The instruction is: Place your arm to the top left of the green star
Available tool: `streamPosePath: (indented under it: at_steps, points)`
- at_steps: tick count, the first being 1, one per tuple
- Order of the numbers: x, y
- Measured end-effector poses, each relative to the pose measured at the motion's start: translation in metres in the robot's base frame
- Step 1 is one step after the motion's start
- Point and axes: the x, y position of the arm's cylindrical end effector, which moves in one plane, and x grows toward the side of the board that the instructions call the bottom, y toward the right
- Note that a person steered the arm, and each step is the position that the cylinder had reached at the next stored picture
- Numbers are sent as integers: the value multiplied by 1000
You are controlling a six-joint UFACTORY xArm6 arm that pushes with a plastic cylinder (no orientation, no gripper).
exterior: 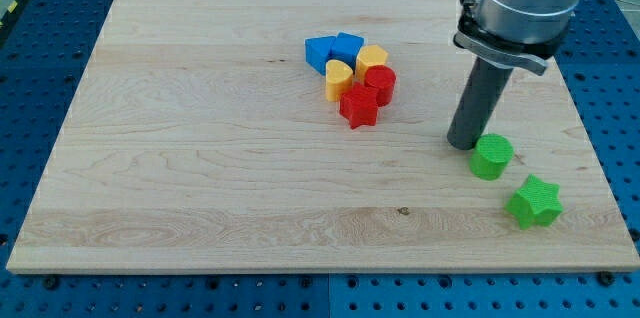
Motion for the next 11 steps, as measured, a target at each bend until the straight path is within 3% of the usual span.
streamPosePath:
  at_steps: [7, 9, 11]
  points:
    - [11, 44]
    - [-11, -22]
    - [-11, -38]
